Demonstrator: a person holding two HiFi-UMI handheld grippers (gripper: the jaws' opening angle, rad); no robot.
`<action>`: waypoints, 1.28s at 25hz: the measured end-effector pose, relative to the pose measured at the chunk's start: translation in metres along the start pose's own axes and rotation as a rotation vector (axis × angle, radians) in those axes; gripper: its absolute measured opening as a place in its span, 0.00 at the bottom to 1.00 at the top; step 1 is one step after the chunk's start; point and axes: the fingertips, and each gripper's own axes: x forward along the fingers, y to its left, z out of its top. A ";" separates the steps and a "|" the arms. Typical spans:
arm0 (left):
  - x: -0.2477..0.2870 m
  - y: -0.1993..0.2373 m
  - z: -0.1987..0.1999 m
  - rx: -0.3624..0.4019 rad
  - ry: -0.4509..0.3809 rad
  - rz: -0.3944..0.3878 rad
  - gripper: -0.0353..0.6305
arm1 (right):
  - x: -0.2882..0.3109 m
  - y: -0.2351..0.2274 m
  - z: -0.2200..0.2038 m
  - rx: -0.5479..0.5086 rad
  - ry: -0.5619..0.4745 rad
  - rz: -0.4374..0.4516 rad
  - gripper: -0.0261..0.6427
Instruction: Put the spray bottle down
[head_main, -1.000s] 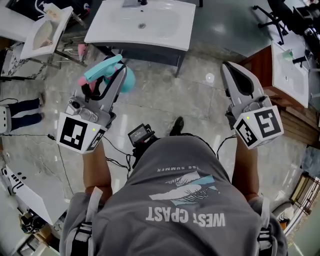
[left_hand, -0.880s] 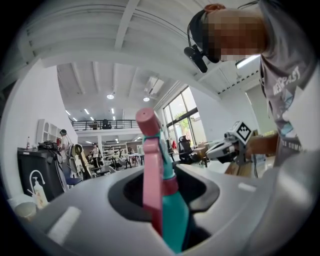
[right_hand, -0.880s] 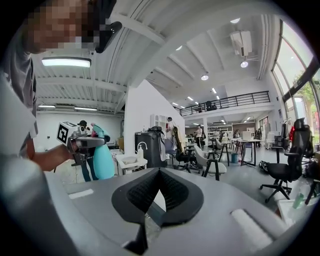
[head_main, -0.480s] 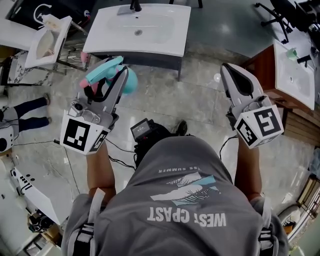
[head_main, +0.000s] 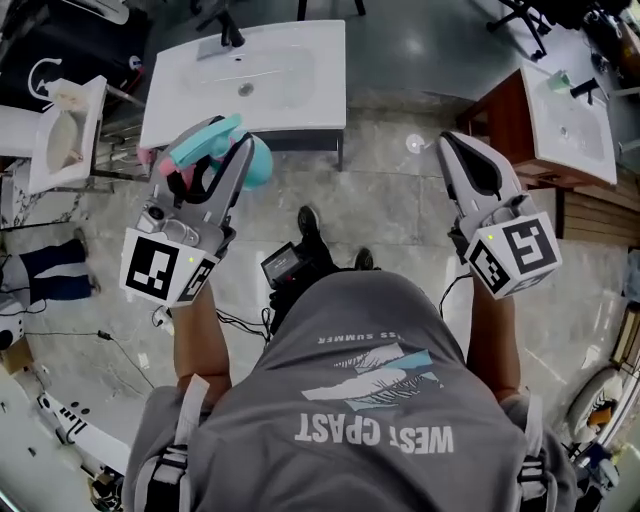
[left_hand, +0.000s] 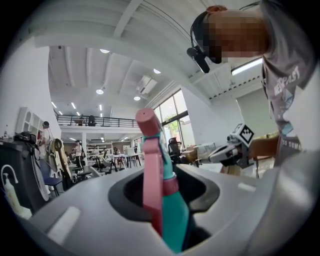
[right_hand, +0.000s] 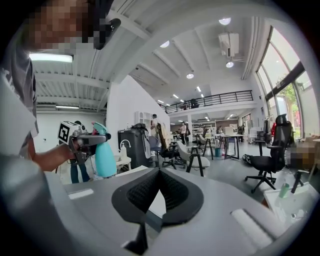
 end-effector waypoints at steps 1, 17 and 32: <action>0.005 0.007 0.000 -0.003 -0.007 -0.016 0.26 | 0.003 0.000 0.003 0.003 0.002 -0.015 0.04; 0.054 0.114 -0.020 -0.040 -0.057 -0.131 0.26 | 0.082 0.001 0.032 0.002 0.031 -0.147 0.04; 0.073 0.185 -0.035 -0.071 -0.110 -0.213 0.26 | 0.150 0.014 0.069 -0.044 0.039 -0.229 0.04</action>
